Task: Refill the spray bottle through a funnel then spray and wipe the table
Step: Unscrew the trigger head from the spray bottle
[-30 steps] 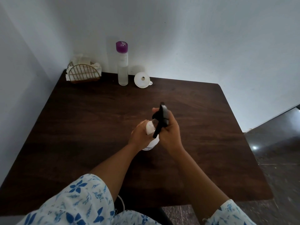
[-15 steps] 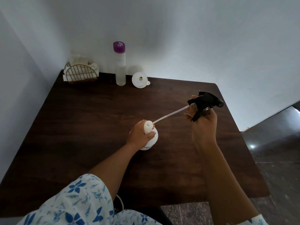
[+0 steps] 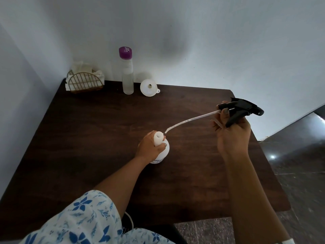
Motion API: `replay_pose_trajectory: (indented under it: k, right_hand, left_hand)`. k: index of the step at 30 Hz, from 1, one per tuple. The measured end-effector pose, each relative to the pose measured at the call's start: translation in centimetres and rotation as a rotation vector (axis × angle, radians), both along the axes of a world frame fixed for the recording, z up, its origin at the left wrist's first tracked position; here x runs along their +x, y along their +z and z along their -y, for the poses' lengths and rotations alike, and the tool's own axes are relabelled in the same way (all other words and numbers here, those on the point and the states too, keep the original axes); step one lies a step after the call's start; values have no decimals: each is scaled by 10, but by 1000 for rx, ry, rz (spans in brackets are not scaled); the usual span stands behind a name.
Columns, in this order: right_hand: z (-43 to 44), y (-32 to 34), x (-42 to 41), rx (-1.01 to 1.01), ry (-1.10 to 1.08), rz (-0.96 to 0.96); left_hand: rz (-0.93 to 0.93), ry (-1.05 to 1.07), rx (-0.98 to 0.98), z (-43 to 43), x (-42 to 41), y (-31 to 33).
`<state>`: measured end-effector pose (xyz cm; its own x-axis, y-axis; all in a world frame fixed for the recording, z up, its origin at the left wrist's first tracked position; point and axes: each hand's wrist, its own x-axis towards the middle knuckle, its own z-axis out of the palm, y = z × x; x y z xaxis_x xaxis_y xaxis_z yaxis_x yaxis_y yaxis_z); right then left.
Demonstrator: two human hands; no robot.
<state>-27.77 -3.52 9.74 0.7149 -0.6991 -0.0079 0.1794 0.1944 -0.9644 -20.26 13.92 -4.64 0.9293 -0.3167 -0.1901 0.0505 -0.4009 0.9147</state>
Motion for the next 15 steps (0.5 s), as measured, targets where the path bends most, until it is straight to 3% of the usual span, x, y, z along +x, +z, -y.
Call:
replay_pose_trajectory:
  k: [4, 7, 12, 15]
  right_hand:
    - [4, 2, 1, -18, -8, 9]
    - [8, 2, 3, -151, -45, -34]
    - [26, -13, 22, -643, -125, -397]
    - [24, -37, 38, -866, -50, -583]
  left_hand:
    - [12, 5, 26, 0, 0, 1]
    - [7, 1, 9, 0, -1, 3]
    - [14, -2, 5, -1, -2, 1]
    - [4, 7, -8, -1, -2, 1]
